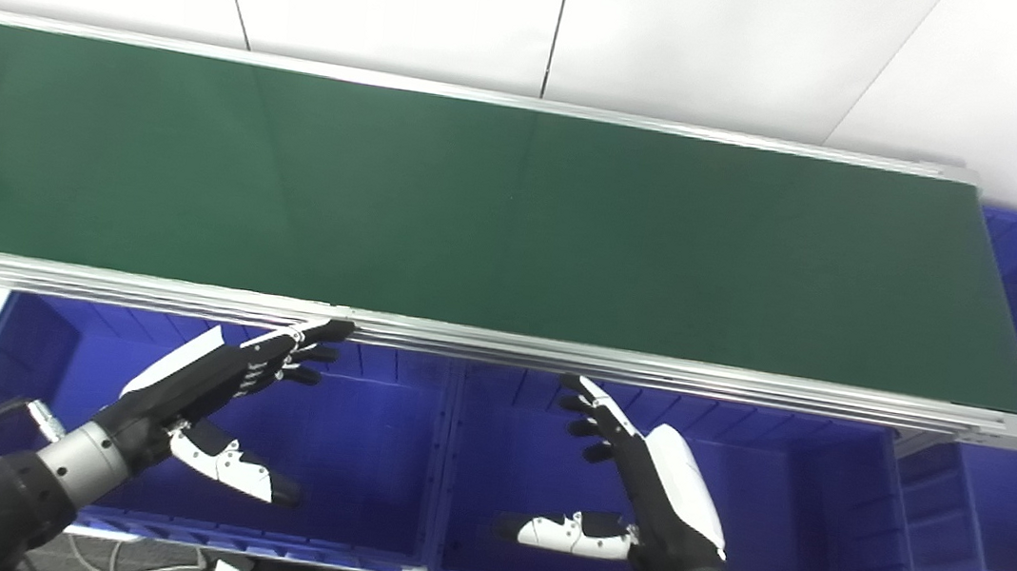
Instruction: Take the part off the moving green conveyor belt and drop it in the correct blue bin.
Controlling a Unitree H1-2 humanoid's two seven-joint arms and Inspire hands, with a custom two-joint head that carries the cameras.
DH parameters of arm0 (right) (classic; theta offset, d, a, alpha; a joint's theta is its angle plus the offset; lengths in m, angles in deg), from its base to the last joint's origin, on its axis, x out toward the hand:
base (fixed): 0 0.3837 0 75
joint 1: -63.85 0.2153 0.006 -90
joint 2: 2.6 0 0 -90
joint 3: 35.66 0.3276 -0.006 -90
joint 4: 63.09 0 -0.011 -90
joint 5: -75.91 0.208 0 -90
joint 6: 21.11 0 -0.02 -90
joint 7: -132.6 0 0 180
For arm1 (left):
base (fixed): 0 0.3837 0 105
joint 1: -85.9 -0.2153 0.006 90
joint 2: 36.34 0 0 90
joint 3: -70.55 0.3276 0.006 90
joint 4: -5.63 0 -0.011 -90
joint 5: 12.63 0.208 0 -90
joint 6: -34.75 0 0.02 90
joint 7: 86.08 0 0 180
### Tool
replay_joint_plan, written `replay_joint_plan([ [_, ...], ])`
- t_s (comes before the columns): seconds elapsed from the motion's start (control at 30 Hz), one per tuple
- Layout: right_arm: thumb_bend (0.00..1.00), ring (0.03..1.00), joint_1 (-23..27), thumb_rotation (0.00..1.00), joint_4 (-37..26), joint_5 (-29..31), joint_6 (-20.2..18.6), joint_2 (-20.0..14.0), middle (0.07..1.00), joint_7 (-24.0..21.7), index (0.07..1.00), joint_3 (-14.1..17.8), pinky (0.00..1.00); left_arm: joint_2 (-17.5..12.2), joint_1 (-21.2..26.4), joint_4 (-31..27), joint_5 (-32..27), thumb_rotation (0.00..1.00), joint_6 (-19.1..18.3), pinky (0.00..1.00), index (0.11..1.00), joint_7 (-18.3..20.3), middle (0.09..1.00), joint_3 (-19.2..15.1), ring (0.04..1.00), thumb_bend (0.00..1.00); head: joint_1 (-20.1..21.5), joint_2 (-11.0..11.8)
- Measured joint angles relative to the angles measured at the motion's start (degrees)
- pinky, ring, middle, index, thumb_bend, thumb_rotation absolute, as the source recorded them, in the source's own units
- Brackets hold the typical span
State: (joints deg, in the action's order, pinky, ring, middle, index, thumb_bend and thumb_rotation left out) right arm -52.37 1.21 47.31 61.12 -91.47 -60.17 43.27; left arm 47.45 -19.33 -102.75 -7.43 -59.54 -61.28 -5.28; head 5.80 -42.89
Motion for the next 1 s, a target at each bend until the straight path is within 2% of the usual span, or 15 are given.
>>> replay_joint_plan([
  [0.83, 0.85, 0.771, 0.0, 0.33, 0.8, 0.0, -0.1, 0.2, 0.836, 0.0, 0.901, -0.3, 0.67, -0.1, 0.0, 0.2, 0.0, 0.25, -0.2, 0.85, 0.929, 0.2, 0.956, 0.0, 0.922, 0.91, -0.5, 0.3],
  [0.87, 0.85, 0.771, 0.0, 0.33, 0.8, 0.0, -0.1, 0.2, 0.837, 0.0, 0.902, -0.3, 0.67, -0.1, 0.0, 0.2, 0.0, 0.25, -0.2, 0.85, 0.928, 0.2, 0.955, 0.0, 0.923, 0.92, -1.2, 0.5],
  [0.9, 0.85, 0.769, 0.0, 0.33, 0.8, 0.0, -0.1, 0.2, 0.833, 0.0, 0.901, -0.3, 0.67, -0.1, 0.0, 0.2, 0.0, 0.24, -0.2, 0.85, 0.923, 0.2, 0.946, 0.1, 0.916, 0.92, -3.9, 1.1],
  [0.97, 0.84, 0.766, -0.2, 0.32, 0.8, 0.2, -0.1, 0.1, 0.83, 0.0, 0.901, 0.0, 0.66, 0.0, 0.0, 0.2, 0.4, 0.23, -0.3, 0.85, 0.918, 0.1, 0.941, 0.3, 0.91, 0.92, -5.3, 1.5],
  [1.0, 0.84, 0.765, -0.3, 0.32, 0.8, 0.3, -0.1, 0.0, 0.831, 0.1, 0.902, 0.1, 0.67, 0.1, 0.0, 0.1, 0.4, 0.23, -0.5, 0.87, 0.92, 0.1, 0.941, 0.5, 0.914, 0.92, -8.1, 2.3],
])
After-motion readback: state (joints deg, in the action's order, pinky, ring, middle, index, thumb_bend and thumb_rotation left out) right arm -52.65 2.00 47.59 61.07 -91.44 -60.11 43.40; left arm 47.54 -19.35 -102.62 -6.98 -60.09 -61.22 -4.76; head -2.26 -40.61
